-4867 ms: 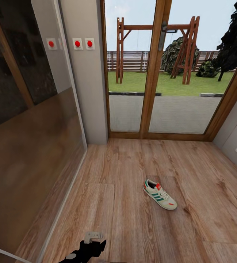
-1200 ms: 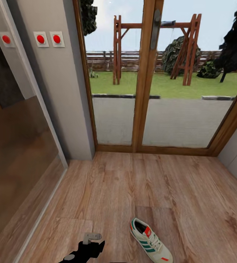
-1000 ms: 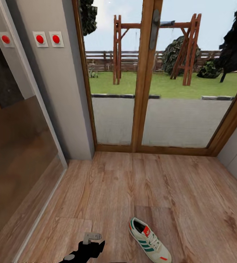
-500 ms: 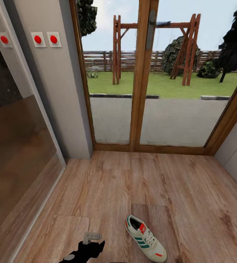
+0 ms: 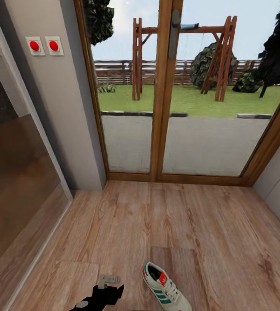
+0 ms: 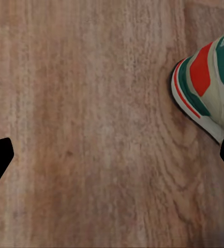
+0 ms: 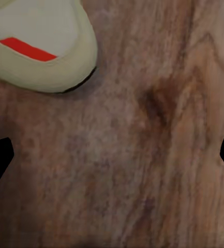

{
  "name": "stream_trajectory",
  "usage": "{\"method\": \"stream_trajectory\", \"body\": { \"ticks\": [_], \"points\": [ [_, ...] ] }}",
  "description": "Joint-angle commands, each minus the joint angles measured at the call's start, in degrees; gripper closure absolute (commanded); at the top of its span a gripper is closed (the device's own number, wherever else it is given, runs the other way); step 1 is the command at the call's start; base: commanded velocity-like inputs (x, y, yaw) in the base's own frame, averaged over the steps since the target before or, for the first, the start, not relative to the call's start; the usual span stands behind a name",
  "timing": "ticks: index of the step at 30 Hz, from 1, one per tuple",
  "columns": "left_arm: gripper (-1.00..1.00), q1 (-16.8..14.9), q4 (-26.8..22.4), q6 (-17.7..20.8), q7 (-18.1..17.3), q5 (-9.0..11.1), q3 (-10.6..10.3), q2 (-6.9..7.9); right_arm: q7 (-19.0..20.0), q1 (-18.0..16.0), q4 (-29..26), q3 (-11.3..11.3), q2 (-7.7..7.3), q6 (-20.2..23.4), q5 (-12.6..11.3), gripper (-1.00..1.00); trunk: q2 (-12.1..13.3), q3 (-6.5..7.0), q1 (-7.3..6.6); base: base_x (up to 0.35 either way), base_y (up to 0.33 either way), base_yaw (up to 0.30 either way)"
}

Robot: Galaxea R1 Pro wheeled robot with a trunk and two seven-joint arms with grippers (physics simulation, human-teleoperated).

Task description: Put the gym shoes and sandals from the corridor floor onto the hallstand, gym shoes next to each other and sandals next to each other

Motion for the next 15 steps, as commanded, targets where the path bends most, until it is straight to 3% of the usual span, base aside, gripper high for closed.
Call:
{"method": "stream_trajectory", "body": {
  "ticks": [1,9,15],
  "points": [
    [-1.00,0.00,0.00,0.00,0.00,0.00,-0.01,-0.01,0.00,0.00,0.00,0.00,0.00,0.00,0.00,-1.00,0.00,0.00,0.00,0.189,-0.237,0.000],
    [-1.00,0.00,0.00,0.00,0.00,0.00,-0.02,-0.02,0.00,0.00,0.00,0.00,0.00,0.00,0.00,-1.00,0.00,0.00,0.00,0.156,-0.258,0.000],
    [-1.00,0.00,0.00,0.06,0.00,0.00,-0.03,-0.06,0.00,0.00,0.00,0.00,0.00,-0.01,0.00,-1.00,0.00,0.00,0.00,0.030,-0.289,0.000]
  ]
}}
